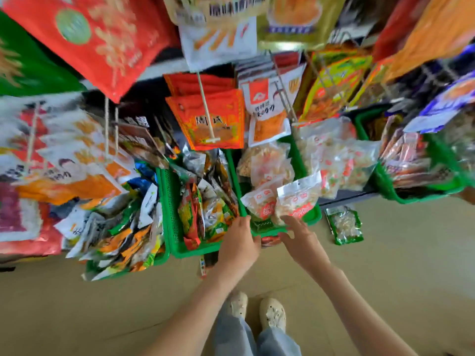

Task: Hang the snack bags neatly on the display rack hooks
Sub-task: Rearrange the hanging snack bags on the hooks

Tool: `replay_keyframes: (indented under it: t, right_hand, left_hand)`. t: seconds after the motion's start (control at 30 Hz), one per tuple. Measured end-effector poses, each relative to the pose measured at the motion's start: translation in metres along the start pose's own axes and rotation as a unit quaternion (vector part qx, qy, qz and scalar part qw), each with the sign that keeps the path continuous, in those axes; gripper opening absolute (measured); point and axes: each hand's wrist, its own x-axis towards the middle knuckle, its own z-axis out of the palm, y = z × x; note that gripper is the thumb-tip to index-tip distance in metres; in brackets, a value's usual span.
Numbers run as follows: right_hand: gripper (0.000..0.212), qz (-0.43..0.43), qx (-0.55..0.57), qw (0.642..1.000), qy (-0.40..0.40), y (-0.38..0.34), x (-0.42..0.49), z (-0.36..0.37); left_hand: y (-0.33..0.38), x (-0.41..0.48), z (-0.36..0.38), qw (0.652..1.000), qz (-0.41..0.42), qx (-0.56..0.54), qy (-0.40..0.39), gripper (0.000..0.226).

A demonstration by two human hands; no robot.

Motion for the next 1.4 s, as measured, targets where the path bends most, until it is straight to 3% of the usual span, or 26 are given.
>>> replay_keyframes:
  t: [0.13,0.27,0.4,0.47,0.57,0.67,0.77,0.9,1.03,1.13,1.23,1.3,1.4]
  right_hand:
    - [0.038,-0.122,0.012,0.99,0.071,-0.127,-0.015,-0.103]
    - [0.036,-0.26,0.019,0.954,0.149,-0.245,-0.038,-0.19]
    - [0.037,-0.317,0.008,0.927,0.199,-0.329,-0.051,-0.239]
    - [0.037,-0.306,0.031,0.926,0.219,-0.357,-0.053,-0.252]
    - [0.042,-0.267,0.048,0.94,0.209,-0.384,-0.046,-0.262]
    - [0.052,-0.234,0.017,0.96,0.15,-0.398,-0.036,-0.27]
    - [0.046,-0.213,0.062,0.968,0.118,-0.407,-0.032,-0.272]
    - [0.033,-0.26,0.067,0.945,0.184,-0.435,-0.046,-0.274]
    - [0.062,-0.362,0.147,0.897,0.209,-0.466,-0.06,-0.275]
    - [0.083,-0.355,0.214,0.879,0.237,-0.482,-0.058,-0.28]
    - [0.096,-0.323,0.285,0.888,0.16,-0.491,-0.054,-0.284]
    - [0.085,-0.292,0.287,0.903,0.131,-0.493,-0.055,-0.285]
    - [0.042,-0.282,0.274,0.908,0.146,-0.492,-0.059,-0.287]
  left_hand:
    - [0.075,-0.02,-0.125,0.995,0.024,-0.025,0.089,0.046]
    - [0.131,-0.05,-0.241,0.982,0.073,-0.009,0.174,0.04]
    - [0.155,-0.088,-0.334,0.955,0.128,-0.021,0.266,0.035]
    - [0.156,-0.101,-0.369,0.945,0.145,-0.018,0.292,0.033]
    - [0.146,-0.112,-0.405,0.937,0.162,-0.018,0.31,0.03]
    - [0.132,-0.115,-0.429,0.928,0.183,0.0,0.324,0.03]
    - [0.122,-0.115,-0.443,0.921,0.182,0.021,0.343,0.029]
    - [0.116,-0.107,-0.454,0.906,0.168,-0.007,0.388,0.032]
    - [0.118,-0.108,-0.471,0.864,0.182,-0.078,0.463,0.04]
    - [0.12,-0.109,-0.485,0.862,0.166,-0.118,0.464,0.049]
    - [0.121,-0.11,-0.499,0.882,0.139,-0.173,0.416,0.062]
    - [0.123,-0.11,-0.506,0.893,0.139,-0.224,0.364,0.068]
    - [0.124,-0.114,-0.511,0.887,0.145,-0.301,0.318,0.063]
